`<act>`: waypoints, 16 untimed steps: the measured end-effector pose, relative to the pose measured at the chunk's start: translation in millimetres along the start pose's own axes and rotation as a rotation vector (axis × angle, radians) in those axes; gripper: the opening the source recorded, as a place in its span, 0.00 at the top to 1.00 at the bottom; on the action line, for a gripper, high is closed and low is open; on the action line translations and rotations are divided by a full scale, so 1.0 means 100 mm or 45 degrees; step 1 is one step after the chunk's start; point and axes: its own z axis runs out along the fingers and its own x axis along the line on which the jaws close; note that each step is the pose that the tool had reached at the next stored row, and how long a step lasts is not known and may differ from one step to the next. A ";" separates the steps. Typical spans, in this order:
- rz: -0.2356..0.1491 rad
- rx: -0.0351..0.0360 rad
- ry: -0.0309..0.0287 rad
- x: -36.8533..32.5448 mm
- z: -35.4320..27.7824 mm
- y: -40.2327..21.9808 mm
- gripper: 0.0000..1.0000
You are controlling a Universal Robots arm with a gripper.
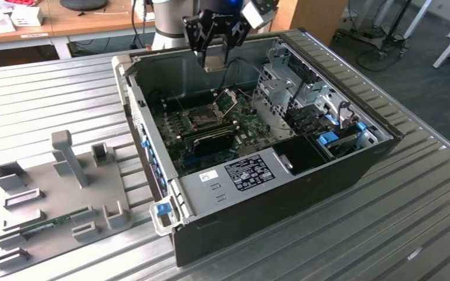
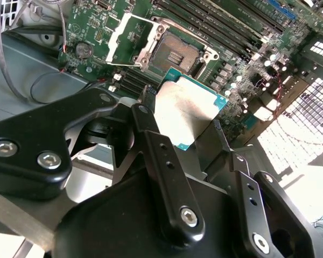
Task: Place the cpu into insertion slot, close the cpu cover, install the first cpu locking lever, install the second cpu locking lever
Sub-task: 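Place the cpu into insertion slot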
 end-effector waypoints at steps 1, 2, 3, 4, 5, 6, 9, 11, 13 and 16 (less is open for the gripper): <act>0.000 0.0000 0.0000 0.000 0.007 -0.001 0.46; 0.000 0.0000 0.0000 0.000 0.015 -0.002 0.46; 0.000 0.0000 0.0001 0.000 0.023 -0.002 0.46; 0.000 0.0001 0.0001 -0.001 0.031 -0.003 0.46; 0.000 0.0002 0.0001 -0.001 0.036 -0.003 0.46; 0.000 0.0003 0.0002 -0.001 0.037 -0.003 0.46; 0.000 0.0000 0.0001 -0.001 0.039 -0.004 0.46; 0.000 0.0001 0.0000 -0.001 0.039 -0.004 0.46; 0.000 -0.0005 -0.0002 -0.001 0.044 -0.004 0.46; 0.000 -0.0003 0.0000 -0.001 0.059 -0.005 0.46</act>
